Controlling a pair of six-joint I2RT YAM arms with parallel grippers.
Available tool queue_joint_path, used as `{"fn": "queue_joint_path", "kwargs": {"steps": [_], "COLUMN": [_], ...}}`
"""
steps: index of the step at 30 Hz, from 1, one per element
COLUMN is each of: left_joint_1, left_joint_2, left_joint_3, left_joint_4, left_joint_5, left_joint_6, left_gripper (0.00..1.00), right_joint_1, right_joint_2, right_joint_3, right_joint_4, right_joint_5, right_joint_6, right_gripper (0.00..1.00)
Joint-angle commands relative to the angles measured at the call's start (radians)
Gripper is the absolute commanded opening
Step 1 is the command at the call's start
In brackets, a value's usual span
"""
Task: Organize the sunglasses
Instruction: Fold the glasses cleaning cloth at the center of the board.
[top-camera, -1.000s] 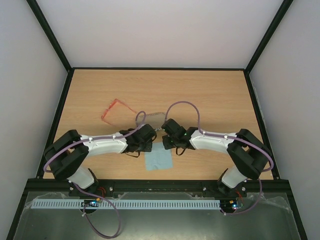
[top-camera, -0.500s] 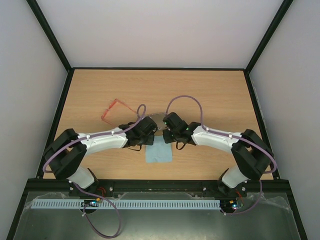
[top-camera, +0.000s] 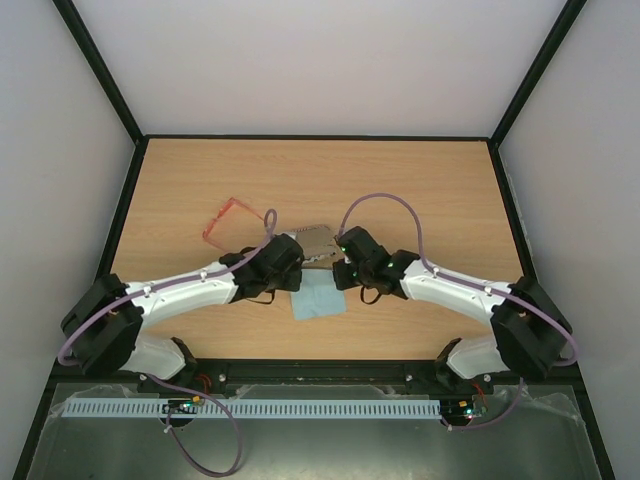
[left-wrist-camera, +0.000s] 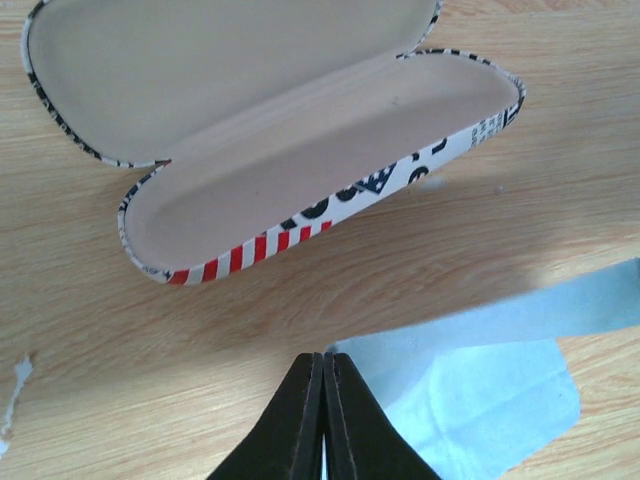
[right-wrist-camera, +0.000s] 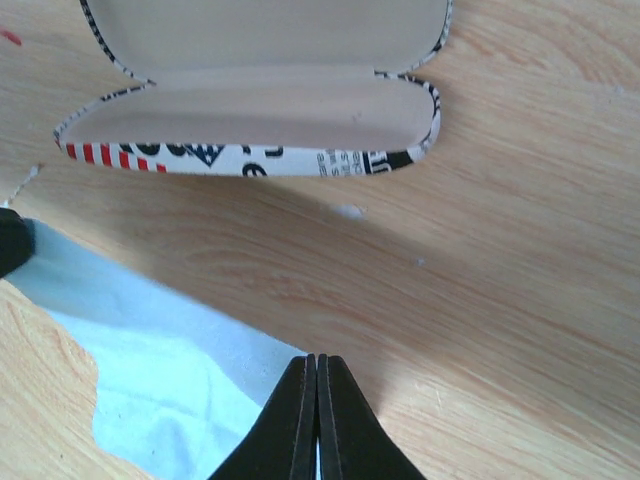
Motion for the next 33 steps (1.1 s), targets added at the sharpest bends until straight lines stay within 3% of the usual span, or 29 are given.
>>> {"fn": "queue_joint_path", "kwargs": {"steps": [1, 33], "left_joint_1": [-0.002, -0.181], "left_joint_2": [-0.04, -0.113], "left_joint_3": [-0.04, -0.122], "left_joint_4": [-0.009, -0.018], "left_joint_5": [0.021, -0.005], "left_joint_6": [0.02, -0.131], "left_gripper": [0.02, 0.02], "right_joint_1": [-0.002, 0.063], "right_joint_2": [-0.048, -0.217], "right_joint_3": [-0.04, -0.201], "right_joint_4": [-0.008, 0.028], "right_joint_5": [-0.026, -0.072], "right_joint_6": [-0.014, 0.107], "right_gripper": [0.01, 0.01]}}
